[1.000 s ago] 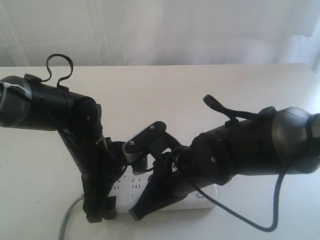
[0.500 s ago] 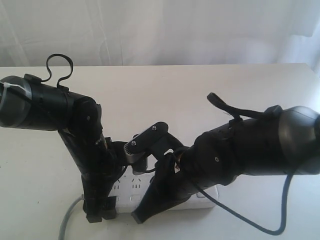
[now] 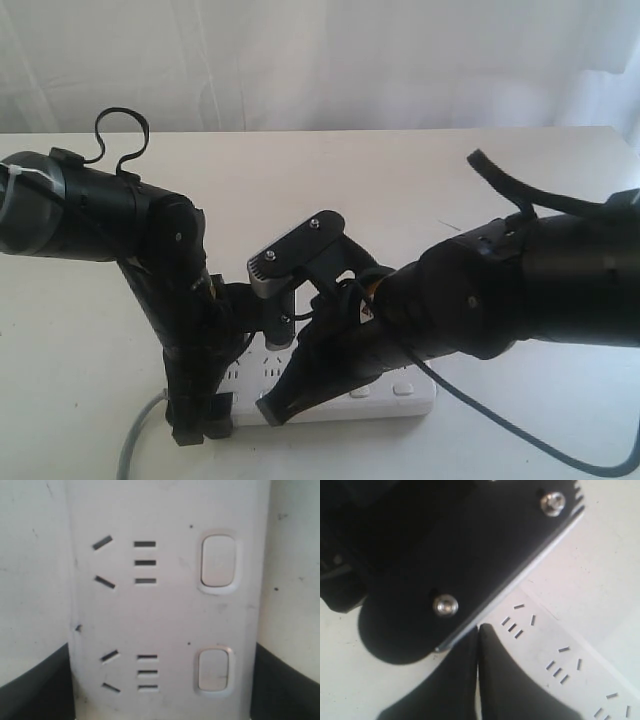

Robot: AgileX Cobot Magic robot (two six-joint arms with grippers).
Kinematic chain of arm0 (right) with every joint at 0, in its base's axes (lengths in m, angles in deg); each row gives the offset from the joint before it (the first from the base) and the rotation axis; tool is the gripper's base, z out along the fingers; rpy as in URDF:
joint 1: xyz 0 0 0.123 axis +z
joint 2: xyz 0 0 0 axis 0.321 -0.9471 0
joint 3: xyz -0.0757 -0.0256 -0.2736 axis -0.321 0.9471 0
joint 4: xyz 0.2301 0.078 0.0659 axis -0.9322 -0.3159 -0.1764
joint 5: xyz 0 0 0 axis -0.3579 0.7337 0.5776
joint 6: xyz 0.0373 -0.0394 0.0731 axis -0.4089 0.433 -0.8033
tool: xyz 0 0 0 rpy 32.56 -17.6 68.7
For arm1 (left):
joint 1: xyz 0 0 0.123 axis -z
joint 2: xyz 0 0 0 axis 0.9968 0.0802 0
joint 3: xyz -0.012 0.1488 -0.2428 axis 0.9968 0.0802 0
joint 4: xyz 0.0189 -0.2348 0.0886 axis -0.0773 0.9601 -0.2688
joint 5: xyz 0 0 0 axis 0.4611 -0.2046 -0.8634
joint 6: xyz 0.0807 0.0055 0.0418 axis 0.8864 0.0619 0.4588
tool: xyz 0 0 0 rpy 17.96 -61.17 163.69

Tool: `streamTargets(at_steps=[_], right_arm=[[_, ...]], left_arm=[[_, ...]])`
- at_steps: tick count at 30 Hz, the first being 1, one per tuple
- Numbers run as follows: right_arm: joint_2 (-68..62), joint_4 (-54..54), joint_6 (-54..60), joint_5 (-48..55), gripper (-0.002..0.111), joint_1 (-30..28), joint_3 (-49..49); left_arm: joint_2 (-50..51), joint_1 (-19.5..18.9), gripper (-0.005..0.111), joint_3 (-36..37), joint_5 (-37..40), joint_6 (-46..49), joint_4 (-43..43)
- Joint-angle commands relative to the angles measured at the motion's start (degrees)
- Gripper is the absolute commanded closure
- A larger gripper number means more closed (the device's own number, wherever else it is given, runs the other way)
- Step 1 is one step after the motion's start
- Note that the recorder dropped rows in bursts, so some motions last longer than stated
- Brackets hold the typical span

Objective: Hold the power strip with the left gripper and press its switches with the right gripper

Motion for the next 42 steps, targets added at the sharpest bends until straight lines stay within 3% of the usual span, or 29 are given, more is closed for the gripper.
streamTargets(at_steps=[1,10,30,42], right_arm=[[-0.29,0.06,1.07,-0.51,0.108,0.13,0.2],[-4.29,-0.05,1.07,-0.51,0.108,0.13,0.2],[-9.98,0.07,1.12,-2.69,0.108,0.13,0.2],[-10.08,2.49,1.12,2.27,0.108,0.13,0.2]], left_arm=[[2.49,0.11,0.107,1.25,0.83,0.03,-4.75],[2.49,0.11,0.107,1.25,0.41,-5.2,-4.41],[2.49,0.11,0.107,1.25,-0.5,-5.2,-4.41],[2.49,0.11,0.107,1.25,-0.62,-4.97,-4.09]])
